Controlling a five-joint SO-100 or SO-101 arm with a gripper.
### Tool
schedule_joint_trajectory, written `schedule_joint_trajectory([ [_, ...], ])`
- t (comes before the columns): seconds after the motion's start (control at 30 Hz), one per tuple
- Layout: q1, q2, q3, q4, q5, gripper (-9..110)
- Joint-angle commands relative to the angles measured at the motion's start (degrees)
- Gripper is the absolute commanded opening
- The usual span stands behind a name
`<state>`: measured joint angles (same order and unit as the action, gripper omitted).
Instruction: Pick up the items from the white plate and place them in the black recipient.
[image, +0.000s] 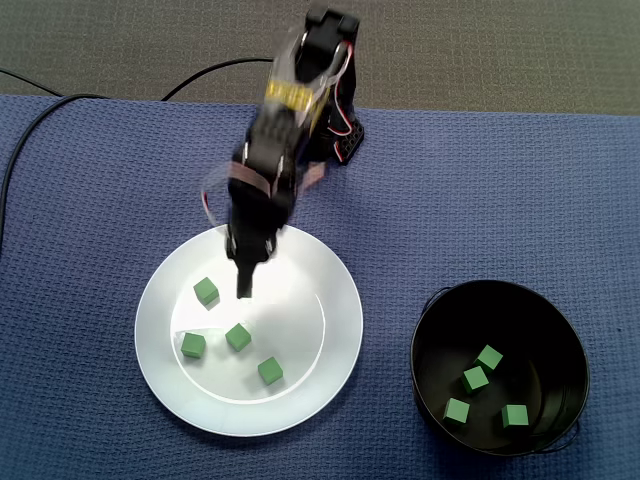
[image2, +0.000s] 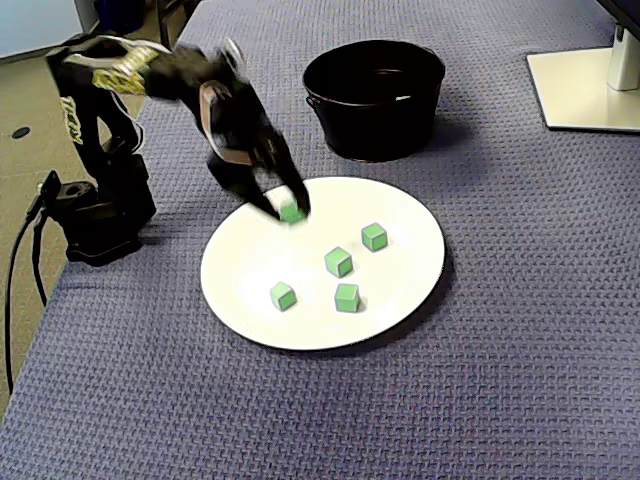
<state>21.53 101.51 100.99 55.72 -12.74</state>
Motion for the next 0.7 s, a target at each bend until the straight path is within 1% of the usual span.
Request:
schedule_joint_trajectory([
  [0.0, -4.6, 20.0, -11.1, 0.4, 1.2, 0],
  [0.07, -12.1, 23.0, -13.3, -3.0, -0.2, 0],
  [0.13, -20.1, 22.3, -15.2, -7.1, -2.8, 0],
  [0.2, -27.9, 17.8, -20.5, -6.3, -4.0, 0],
  [0.3, -38.1, 6.1, -30.1, -2.7, -10.2, 0],
  [0.4, -42.6, -12.6, -44.6, 4.3, -13.5, 0],
  [0.53, -45.2, -38.1, -62.0, 11.9, -18.4, 0],
  [0.67, -46.8, -49.1, -63.3, 12.9, -17.4, 1],
])
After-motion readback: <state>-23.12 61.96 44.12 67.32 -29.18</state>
